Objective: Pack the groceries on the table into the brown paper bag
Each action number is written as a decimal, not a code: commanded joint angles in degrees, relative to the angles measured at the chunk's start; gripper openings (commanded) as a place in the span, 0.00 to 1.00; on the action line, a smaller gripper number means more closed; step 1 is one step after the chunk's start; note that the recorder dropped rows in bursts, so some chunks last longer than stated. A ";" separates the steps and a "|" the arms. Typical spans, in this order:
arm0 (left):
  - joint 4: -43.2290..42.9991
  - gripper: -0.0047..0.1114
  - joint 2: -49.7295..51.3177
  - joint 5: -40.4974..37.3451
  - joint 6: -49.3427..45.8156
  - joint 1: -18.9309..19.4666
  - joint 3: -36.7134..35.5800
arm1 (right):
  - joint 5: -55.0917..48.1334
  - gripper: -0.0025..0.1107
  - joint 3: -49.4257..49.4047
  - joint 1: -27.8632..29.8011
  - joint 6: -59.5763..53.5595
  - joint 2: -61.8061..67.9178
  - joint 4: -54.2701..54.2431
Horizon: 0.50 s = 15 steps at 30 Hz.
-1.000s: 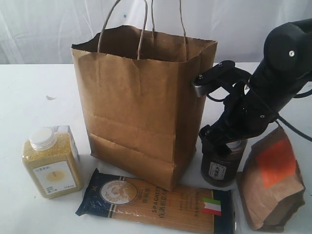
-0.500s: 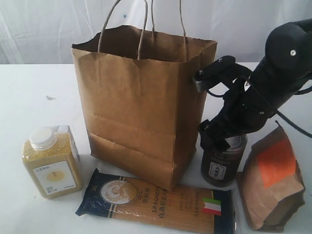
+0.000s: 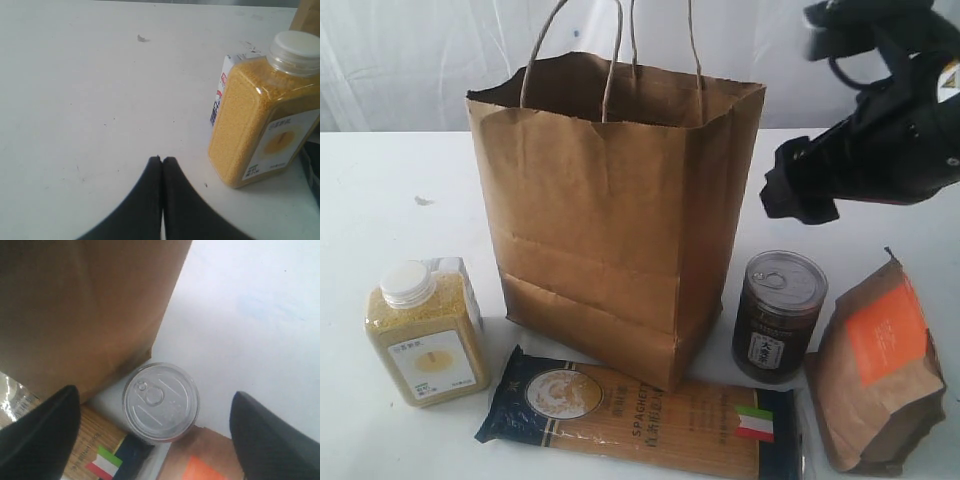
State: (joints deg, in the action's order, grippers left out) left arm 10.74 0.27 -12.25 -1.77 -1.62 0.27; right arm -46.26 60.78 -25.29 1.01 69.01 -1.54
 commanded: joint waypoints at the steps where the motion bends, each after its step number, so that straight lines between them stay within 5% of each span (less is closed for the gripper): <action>1: 0.09 0.04 -0.27 0.31 0.33 -0.45 -0.27 | 0.07 0.59 -0.24 0.35 2.29 -4.05 -0.28; 8: 0.09 0.04 -0.27 0.31 0.33 -0.45 -0.27 | 0.08 0.47 -0.24 0.35 2.29 -9.04 -2.99; 12: -0.35 0.04 -0.27 0.91 -0.44 -0.43 -0.27 | 0.18 0.23 -0.24 0.35 2.29 -13.19 -4.41; 15: 10.12 0.04 -0.27 11.17 8.95 -0.43 -0.27 | -0.56 0.18 -0.24 0.35 2.29 -15.46 -4.85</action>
State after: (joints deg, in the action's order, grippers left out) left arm 13.09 0.27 -6.26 0.67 -1.62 0.17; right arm -46.37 60.78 -25.29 3.05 54.75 -6.07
